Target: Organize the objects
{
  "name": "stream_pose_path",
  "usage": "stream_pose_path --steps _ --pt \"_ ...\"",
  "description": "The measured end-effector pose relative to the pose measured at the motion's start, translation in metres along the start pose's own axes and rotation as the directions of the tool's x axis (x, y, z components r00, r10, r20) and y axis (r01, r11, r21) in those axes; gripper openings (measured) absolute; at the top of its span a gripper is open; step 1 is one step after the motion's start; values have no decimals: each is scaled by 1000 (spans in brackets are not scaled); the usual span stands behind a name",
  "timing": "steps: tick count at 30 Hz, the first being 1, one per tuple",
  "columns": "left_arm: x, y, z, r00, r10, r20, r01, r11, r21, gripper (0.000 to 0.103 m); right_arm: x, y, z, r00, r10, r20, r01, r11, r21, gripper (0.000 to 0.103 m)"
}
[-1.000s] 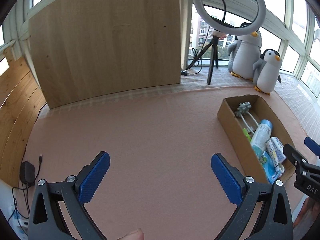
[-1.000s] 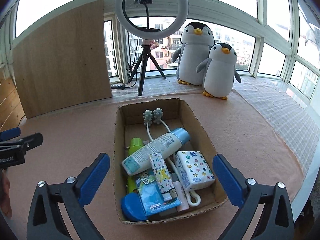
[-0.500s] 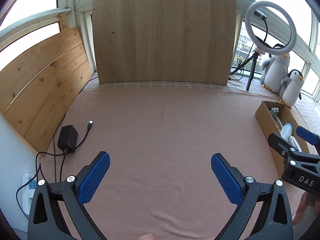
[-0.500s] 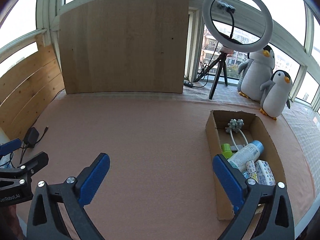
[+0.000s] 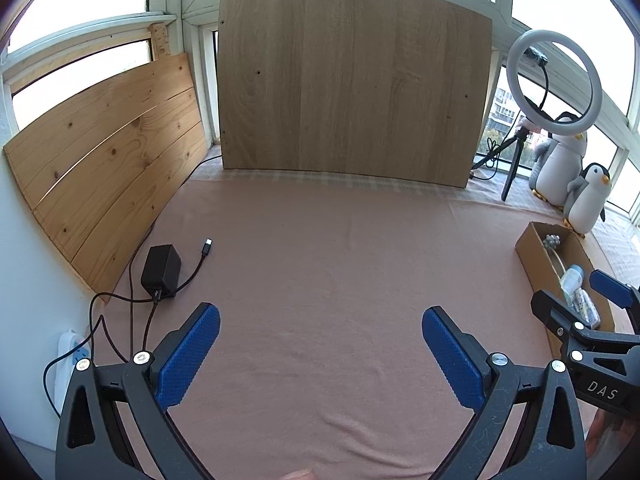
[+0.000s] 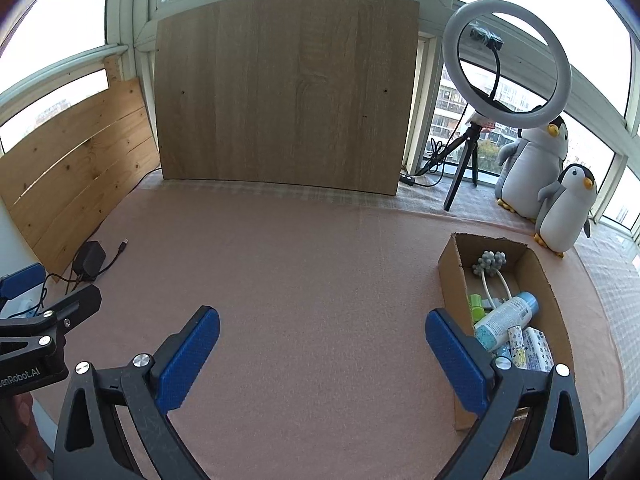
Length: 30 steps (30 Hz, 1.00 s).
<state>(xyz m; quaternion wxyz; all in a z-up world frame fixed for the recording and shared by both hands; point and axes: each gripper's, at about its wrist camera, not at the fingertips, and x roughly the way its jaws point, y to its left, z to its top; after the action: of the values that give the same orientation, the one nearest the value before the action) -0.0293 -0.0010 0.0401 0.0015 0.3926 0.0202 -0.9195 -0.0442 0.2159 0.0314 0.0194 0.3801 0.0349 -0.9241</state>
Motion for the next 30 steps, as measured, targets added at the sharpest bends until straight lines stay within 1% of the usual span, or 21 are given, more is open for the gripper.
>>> stream_pose_path --steps 10,18,30 --pt "-1 -7 -2 1000 -1 -8 1 1000 11 103 -1 0 -5 1000 2 -16 -2 1000 1 102" --pt "-9 -13 -8 1000 14 -4 -14 1000 26 103 -8 0 -12 1000 2 -21 -2 1000 4 102" --pt "-23 -16 -18 1000 9 -2 -9 999 30 103 -22 0 -26 1000 -4 -22 4 1000 -5 102"
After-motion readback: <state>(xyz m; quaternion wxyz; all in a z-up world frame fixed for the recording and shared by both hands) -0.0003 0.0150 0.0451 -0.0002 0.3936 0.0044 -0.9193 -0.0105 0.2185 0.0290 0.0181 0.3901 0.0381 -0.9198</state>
